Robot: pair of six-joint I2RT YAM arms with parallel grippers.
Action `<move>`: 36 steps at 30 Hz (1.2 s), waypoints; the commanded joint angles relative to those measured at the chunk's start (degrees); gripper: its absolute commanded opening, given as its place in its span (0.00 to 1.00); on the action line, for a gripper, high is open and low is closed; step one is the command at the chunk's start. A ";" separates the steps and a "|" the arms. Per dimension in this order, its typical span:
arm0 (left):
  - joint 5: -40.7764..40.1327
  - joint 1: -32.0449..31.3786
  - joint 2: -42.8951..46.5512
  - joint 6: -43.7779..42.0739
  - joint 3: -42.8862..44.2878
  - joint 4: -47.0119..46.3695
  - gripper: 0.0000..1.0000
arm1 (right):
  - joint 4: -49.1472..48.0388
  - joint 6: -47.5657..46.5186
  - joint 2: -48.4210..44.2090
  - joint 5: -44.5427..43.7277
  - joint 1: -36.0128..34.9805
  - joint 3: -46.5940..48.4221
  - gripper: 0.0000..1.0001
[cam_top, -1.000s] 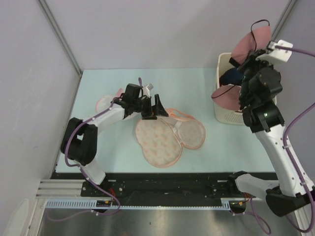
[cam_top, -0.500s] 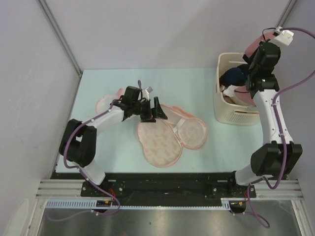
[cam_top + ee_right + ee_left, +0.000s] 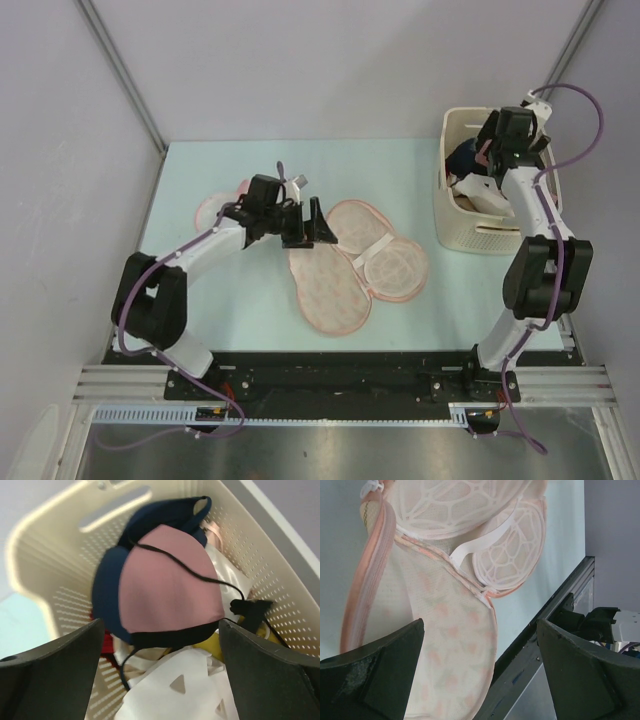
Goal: Unzip the laundry bag and remove the bra
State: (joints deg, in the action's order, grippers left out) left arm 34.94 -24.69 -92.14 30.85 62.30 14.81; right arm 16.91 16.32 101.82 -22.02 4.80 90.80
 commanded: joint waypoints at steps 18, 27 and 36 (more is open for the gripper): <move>-12.35 -3.70 11.46 -1.85 -8.08 4.71 1.00 | 6.46 5.74 -41.43 1.37 -22.98 -20.04 1.00; -12.09 -6.69 5.75 -2.20 -2.90 4.09 1.00 | 14.20 11.10 -46.88 1.02 -29.93 -26.81 1.00; -4.28 -11.17 -6.02 -1.41 14.82 1.28 1.00 | 16.49 11.98 -52.16 -1.00 -30.81 -29.63 1.00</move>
State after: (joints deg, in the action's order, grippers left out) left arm 25.02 -32.69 -94.48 28.69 65.65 19.42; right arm 32.53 27.33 51.37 -20.75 -25.78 61.08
